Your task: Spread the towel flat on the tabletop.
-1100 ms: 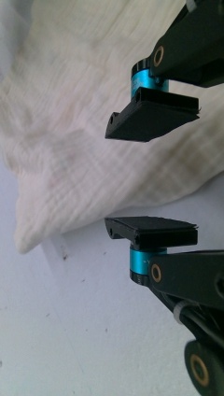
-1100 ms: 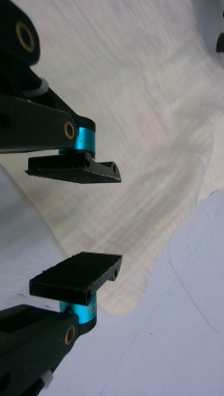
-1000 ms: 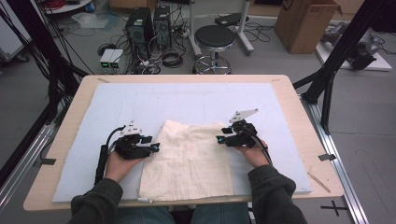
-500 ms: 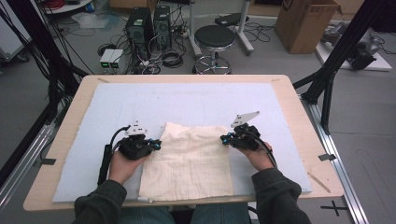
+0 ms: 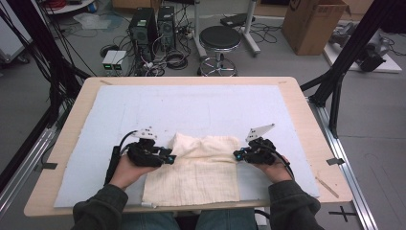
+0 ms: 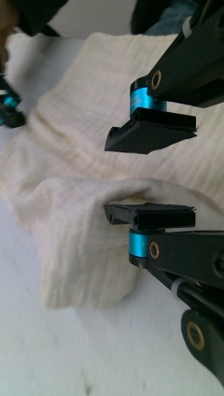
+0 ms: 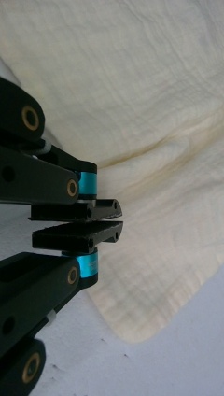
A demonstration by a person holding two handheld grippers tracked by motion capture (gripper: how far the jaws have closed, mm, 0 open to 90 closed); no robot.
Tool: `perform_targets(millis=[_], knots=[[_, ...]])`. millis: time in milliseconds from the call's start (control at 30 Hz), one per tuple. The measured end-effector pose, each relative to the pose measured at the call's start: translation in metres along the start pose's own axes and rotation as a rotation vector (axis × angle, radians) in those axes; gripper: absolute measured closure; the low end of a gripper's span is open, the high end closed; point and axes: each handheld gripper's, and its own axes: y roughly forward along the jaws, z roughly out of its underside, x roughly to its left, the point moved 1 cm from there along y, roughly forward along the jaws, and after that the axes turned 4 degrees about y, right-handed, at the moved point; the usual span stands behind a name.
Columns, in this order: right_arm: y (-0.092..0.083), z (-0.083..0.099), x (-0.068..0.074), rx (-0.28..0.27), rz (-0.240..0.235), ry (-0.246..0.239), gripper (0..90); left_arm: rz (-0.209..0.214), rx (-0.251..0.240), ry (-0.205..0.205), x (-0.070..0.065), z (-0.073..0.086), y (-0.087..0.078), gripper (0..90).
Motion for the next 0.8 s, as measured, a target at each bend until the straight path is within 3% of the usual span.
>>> perform_targets(millis=[200,400,533,633,800], knots=[[0.003,0.002,-0.001,0.014,-0.007,0.001,86.8,-0.133,-0.083,-0.057,0.021,-0.005,-0.007,66.5],[0.002,0.002,-0.001,-0.001,-0.013,0.004,82.8,-0.222,-0.107,-0.152,0.042,-0.005,0.0,70.3],[-0.007,-0.005,-0.006,-0.08,0.0,0.018,75.5,-0.214,-0.111,-0.205,0.053,-0.002,0.01,65.7],[-0.011,-0.014,-0.016,-0.136,0.038,0.061,69.7,-0.198,-0.074,-0.225,0.057,-0.002,0.019,60.8],[0.001,-0.025,-0.036,-0.133,0.122,0.116,60.8,-0.192,0.008,-0.217,0.059,0.002,0.032,61.5]])
